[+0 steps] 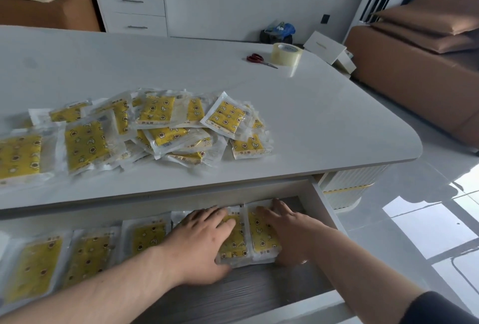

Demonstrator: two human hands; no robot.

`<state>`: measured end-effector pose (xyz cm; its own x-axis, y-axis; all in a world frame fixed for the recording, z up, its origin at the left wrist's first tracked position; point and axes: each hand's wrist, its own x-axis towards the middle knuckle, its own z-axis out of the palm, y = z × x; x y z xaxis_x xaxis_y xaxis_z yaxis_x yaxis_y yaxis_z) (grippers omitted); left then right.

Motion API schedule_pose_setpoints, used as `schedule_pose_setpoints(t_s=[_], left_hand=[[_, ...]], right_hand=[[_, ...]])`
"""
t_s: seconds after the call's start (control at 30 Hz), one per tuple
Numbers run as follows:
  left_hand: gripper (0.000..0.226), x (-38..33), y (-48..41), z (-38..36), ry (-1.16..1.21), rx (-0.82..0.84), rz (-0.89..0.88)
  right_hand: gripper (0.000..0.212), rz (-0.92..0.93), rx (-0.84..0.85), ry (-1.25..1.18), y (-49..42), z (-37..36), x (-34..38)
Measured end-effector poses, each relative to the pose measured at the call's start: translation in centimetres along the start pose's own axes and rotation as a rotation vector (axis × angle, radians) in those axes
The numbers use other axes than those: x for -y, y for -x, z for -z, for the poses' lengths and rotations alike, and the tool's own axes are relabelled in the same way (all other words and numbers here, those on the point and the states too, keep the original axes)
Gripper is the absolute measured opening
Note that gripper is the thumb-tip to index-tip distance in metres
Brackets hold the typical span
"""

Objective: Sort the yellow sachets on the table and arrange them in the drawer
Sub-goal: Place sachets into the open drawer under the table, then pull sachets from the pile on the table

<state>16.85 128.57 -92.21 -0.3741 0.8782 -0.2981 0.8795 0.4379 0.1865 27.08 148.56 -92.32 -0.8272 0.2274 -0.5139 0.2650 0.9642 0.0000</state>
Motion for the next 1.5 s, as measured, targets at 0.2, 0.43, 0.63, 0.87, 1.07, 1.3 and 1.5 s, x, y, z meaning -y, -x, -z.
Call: schedule_pose_setpoints(t_s=[0.2, 0.43, 0.63, 0.87, 1.07, 1.3, 1.5], left_hand=[[0.056, 0.1, 5.8, 7.4, 0.195, -0.042, 0.063], [0.016, 2.2, 12.6, 14.8, 0.642, -0.452, 0.274], [0.023, 11.5, 13.4, 16.0, 0.739, -0.926, 0.648], [0.049, 19.9, 13.1, 13.7, 0.589, -0.760, 1.079], [0.055, 19.8, 12.1, 13.5, 0.353, -0.460, 1.110], [0.048, 20.6, 12.3, 13.7, 0.550, -0.516, 1.081], [0.039, 22.0, 13.5, 12.5, 0.836, -0.666, 0.972]], right_hand=[[0.060, -0.118, -0.057, -0.235, 1.2, 2.1, 0.7], [0.026, -0.026, 0.013, -0.289, 5.5, 7.8, 2.9], [0.026, 0.027, -0.122, -0.774, 5.2, 16.0, 4.9], [0.037, -0.346, -0.603, -0.488, -3.9, 21.2, 7.4], [0.051, -0.446, -0.497, -0.354, -8.1, 20.4, 8.3], [0.056, -0.521, -0.456, -0.445, -8.0, 20.0, 8.0], [0.057, -0.596, -0.421, -0.443, -6.2, 19.8, 8.4]])
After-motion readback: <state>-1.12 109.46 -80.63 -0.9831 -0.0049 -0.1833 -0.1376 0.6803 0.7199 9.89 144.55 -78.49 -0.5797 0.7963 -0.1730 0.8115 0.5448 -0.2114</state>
